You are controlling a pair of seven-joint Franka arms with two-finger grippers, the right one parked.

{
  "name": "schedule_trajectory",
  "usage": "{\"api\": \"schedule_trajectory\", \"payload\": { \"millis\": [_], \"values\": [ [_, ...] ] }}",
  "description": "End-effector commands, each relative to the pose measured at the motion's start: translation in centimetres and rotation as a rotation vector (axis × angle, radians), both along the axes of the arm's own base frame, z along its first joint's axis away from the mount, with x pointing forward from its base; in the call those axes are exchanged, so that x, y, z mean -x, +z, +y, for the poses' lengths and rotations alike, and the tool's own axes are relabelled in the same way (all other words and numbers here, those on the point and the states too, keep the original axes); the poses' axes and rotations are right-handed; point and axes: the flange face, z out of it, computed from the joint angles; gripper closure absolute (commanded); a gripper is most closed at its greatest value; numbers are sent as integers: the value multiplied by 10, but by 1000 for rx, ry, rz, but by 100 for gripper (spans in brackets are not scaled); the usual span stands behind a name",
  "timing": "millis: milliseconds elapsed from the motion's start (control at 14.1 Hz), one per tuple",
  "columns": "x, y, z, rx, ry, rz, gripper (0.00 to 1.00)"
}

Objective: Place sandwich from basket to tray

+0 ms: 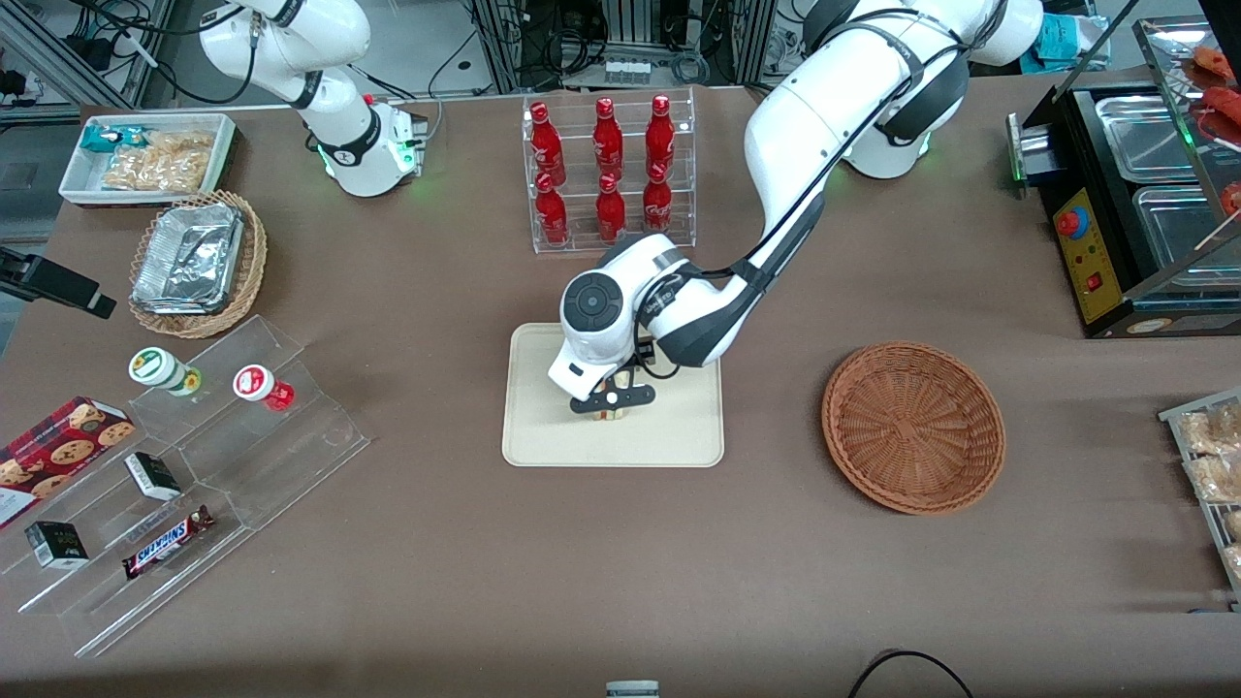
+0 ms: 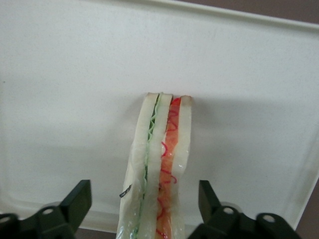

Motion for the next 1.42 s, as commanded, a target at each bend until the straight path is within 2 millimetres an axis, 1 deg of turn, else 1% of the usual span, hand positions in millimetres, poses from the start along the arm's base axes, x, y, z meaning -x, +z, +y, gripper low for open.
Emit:
{"api": "schedule_trajectory", "payload": {
  "millis": [0,71,213,283,425,496,567,638,709,780,850,921,992,1205,1276,1346],
  "values": [
    [-24,36,23,-28,54,-36,0],
    [-33,56,32,-36,69,-64,0],
    [-55,102,63,-61,108,-124,0],
    [-64,124,85,-93,137,-133,0],
    [-88,163,141,-135,202,-121,0],
    [-103,183,184,-151,225,-106,0],
    [-105,197,210,-170,210,-82,0],
    [-101,205,229,-190,194,-63,0],
    [-108,214,274,-197,204,-53,0],
    [-111,220,309,-202,191,-40,0],
    [-110,227,333,-201,150,-29,0],
    [-112,234,358,-196,136,-27,0],
    [-119,242,391,-190,143,-29,0],
    [-119,278,463,-166,99,-23,0],
    [-114,290,475,-150,93,-13,0],
    [-111,297,482,-135,94,0,0]
  ]
}}
